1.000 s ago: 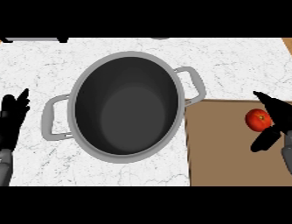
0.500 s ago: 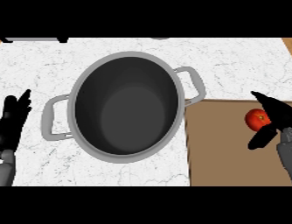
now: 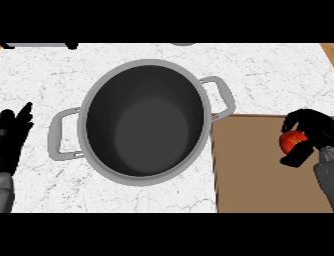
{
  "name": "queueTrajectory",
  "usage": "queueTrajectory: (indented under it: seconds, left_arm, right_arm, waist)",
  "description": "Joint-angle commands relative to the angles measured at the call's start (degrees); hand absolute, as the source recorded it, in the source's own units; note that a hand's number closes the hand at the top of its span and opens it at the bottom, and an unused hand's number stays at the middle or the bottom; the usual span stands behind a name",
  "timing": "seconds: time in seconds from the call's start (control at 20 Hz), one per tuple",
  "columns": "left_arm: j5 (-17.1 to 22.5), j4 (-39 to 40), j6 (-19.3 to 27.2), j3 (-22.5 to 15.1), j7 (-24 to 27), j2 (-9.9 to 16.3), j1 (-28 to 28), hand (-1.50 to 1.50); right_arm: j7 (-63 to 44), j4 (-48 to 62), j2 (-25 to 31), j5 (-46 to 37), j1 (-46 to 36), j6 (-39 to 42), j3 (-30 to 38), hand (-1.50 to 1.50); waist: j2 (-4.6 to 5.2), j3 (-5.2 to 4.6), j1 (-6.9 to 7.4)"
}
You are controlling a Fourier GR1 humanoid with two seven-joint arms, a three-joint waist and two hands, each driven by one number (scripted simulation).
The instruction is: Pick the tomato from the tray and place it in the pot
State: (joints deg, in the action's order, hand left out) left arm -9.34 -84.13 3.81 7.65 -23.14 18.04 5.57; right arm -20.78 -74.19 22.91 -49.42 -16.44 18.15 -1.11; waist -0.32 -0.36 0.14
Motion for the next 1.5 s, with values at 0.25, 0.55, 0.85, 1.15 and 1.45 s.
queueTrajectory:
  seconds: [0.25, 0.55, 0.85, 1.15, 1.45]
  left_arm:
    - [-0.5, 1.6, -1.1, 1.2, 3.7, -1.2, -2.1, 0.00]
    - [-1.0, 0.1, -3.1, -2.7, 2.7, -1.9, 2.5, 0.00]
    - [-1.0, -0.8, -4.9, -5.5, 3.5, -2.9, 5.5, 0.00]
    - [0.1, 1.1, -6.5, -2.9, 5.0, -1.0, 5.4, 0.00]
    - [-0.6, 1.5, -5.7, -3.8, 4.5, -2.2, 6.6, 0.00]
  right_arm:
    - [-0.7, -3.9, -1.1, -5.5, -2.3, -3.0, -0.5, 1.50]
    - [16.5, -5.8, -1.3, -5.9, -14.0, -0.5, -12.9, 1.50]
    - [34.7, -8.4, -3.9, -1.5, -24.1, 1.3, -20.3, 1.50]
    - [52.9, -7.8, -5.7, 11.6, -31.5, 3.4, -15.8, 1.50]
    - [68.4, -2.3, -8.1, 26.9, -37.4, 11.7, -9.6, 1.50]
  waist:
    - [0.29, 0.35, 0.04]
    - [2.43, 0.44, 9.75]
    - [4.95, 0.67, 17.92]
    - [5.35, 0.91, 15.50]
    - [5.05, 0.74, 13.19]
